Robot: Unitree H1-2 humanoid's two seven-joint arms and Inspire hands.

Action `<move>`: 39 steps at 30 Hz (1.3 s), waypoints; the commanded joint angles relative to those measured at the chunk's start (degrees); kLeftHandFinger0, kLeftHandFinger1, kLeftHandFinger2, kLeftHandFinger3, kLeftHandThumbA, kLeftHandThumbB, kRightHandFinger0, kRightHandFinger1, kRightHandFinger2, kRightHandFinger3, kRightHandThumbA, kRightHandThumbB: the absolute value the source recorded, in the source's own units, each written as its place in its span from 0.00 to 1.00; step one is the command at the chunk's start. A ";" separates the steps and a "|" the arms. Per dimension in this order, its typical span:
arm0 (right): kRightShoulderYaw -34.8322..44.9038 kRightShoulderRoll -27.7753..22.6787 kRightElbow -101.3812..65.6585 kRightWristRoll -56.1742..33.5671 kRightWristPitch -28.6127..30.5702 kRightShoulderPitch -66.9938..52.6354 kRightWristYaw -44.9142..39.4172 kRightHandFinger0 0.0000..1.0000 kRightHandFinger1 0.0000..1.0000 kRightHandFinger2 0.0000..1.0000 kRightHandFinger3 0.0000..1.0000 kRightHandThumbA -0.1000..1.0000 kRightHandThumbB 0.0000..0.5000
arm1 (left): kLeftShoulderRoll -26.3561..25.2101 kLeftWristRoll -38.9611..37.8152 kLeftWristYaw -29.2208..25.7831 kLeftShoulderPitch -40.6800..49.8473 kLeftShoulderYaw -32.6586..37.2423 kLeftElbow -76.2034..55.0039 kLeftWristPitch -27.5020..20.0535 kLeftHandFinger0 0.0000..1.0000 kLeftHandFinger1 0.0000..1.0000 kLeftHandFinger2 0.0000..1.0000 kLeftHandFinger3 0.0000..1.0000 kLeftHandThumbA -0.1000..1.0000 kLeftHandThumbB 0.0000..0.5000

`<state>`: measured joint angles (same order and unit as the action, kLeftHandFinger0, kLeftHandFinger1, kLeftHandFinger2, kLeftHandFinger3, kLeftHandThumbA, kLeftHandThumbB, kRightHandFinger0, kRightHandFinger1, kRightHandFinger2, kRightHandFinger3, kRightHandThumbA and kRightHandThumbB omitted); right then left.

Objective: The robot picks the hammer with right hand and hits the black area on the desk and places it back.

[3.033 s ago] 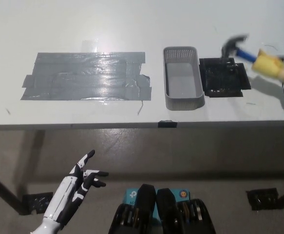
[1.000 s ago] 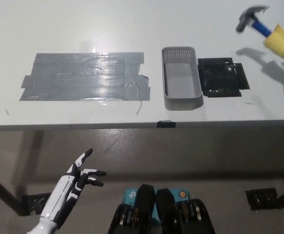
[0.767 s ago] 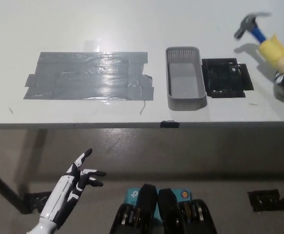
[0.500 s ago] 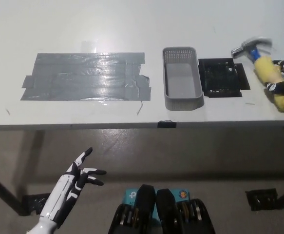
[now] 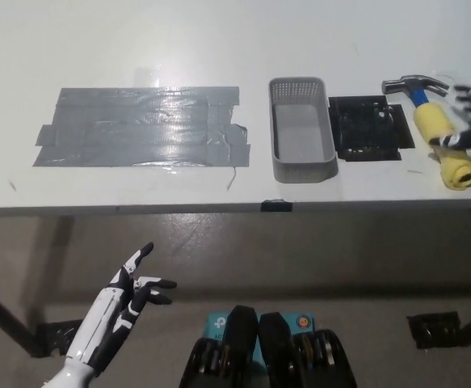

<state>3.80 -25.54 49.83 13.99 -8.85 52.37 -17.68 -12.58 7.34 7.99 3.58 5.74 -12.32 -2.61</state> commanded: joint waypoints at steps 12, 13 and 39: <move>15.27 4.18 -60.61 -11.50 1.19 -3.65 11.30 1.00 1.00 1.00 1.00 1.00 0.81 | 0.94 1.88 -1.56 -1.08 -0.68 -0.41 -1.28 1.00 1.00 1.00 1.00 1.00 0.12; 14.04 6.06 -67.65 -11.86 1.09 -7.56 10.72 1.00 1.00 1.00 1.00 1.00 0.81 | 0.91 1.88 -1.56 -1.34 -0.67 0.00 -1.40 1.00 1.00 1.00 1.00 1.00 0.17; -5.28 24.33 -56.68 -7.59 27.47 -59.66 8.83 1.00 1.00 1.00 1.00 1.00 0.79 | 5.03 -0.80 -2.96 2.33 -1.43 5.54 -6.82 1.00 1.00 1.00 1.00 1.00 0.38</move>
<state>-1.07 -1.23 -8.26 11.33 4.35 -8.85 -11.07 -8.83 7.44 7.69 5.12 5.63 -6.13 -3.65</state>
